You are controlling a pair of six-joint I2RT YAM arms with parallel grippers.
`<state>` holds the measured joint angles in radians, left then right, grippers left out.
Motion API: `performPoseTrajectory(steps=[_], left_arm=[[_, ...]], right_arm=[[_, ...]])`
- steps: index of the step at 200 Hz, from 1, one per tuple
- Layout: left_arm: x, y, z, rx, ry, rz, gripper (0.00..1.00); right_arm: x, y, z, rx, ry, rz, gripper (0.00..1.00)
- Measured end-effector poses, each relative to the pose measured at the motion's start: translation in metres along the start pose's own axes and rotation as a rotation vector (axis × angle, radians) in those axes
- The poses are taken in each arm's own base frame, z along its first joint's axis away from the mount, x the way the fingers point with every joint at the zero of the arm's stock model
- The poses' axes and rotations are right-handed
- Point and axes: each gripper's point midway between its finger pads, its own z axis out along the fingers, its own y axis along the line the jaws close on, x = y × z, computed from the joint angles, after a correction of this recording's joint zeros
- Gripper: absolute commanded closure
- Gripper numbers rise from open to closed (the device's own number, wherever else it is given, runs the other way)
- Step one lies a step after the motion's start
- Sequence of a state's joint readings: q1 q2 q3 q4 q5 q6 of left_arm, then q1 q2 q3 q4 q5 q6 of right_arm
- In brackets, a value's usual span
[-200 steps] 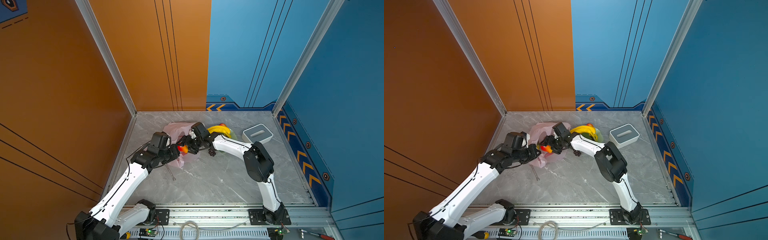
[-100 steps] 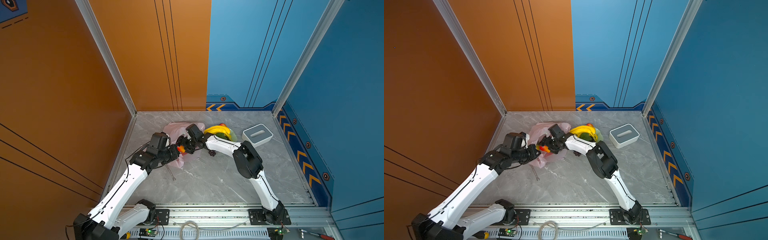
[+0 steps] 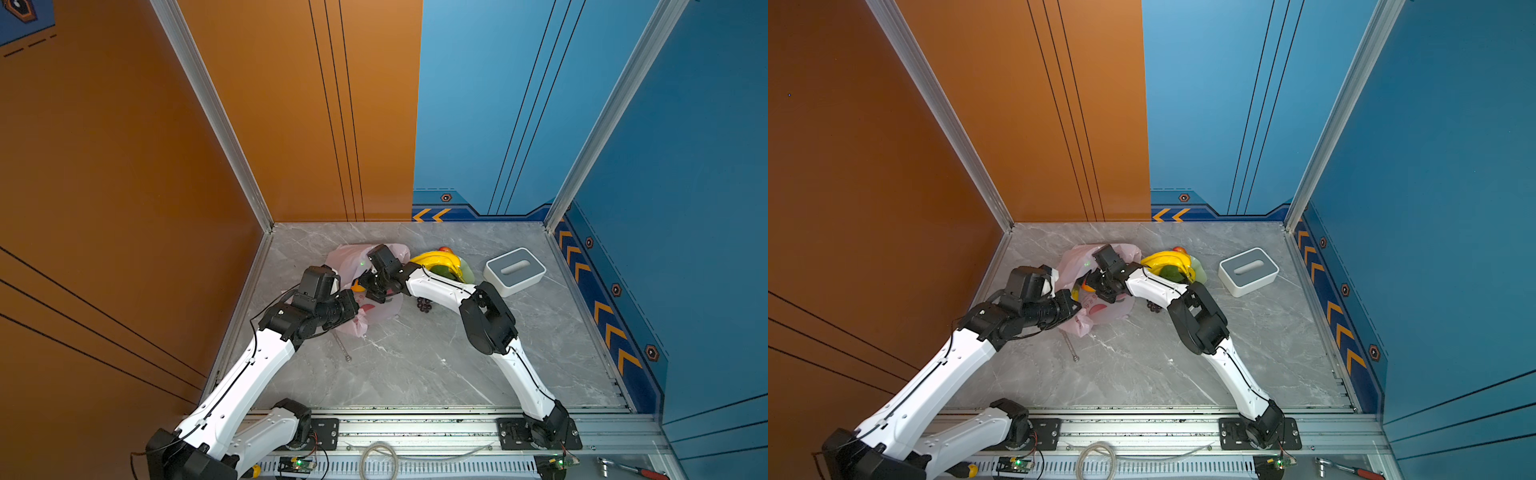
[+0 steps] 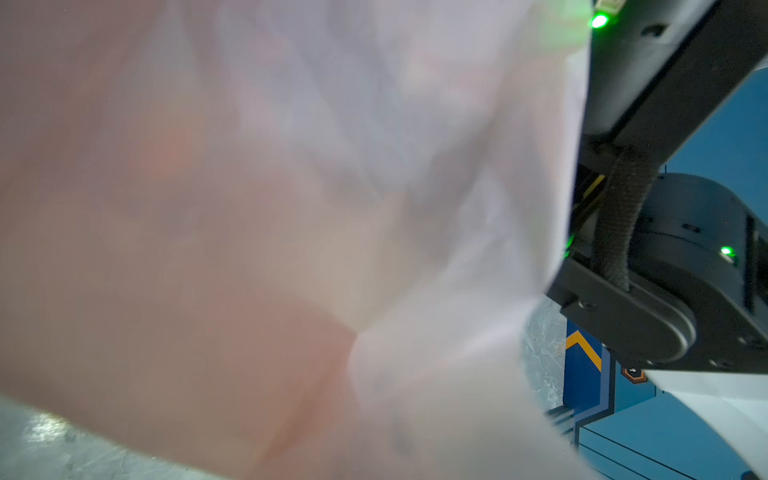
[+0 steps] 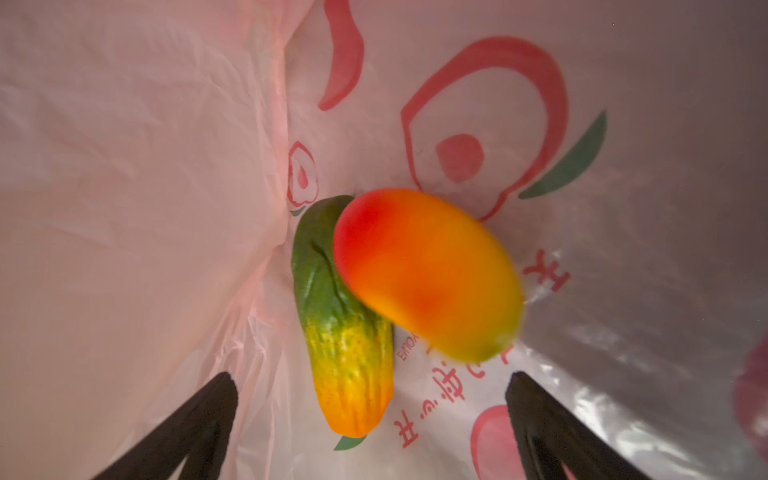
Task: Place the fruits into the plastic bag
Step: 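Open the right gripper to drop the mango into the pink bag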
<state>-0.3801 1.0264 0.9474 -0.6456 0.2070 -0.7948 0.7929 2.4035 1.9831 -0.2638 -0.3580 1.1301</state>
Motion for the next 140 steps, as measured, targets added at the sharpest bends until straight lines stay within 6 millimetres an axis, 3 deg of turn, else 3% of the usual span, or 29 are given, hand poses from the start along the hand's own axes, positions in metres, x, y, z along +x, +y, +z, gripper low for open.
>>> performPoseTrajectory(steps=[71, 140], left_arm=[[0.002, 0.005, 0.000, -0.005, 0.001, -0.010, 1.00], [0.002, 0.015, 0.000, -0.007, -0.006, -0.047, 1.00]], right_arm=[[0.004, -0.008, -0.007, 0.065, 0.000, -0.047, 0.00], [0.024, 0.025, -0.040, 0.060, 0.003, -0.156, 0.00]])
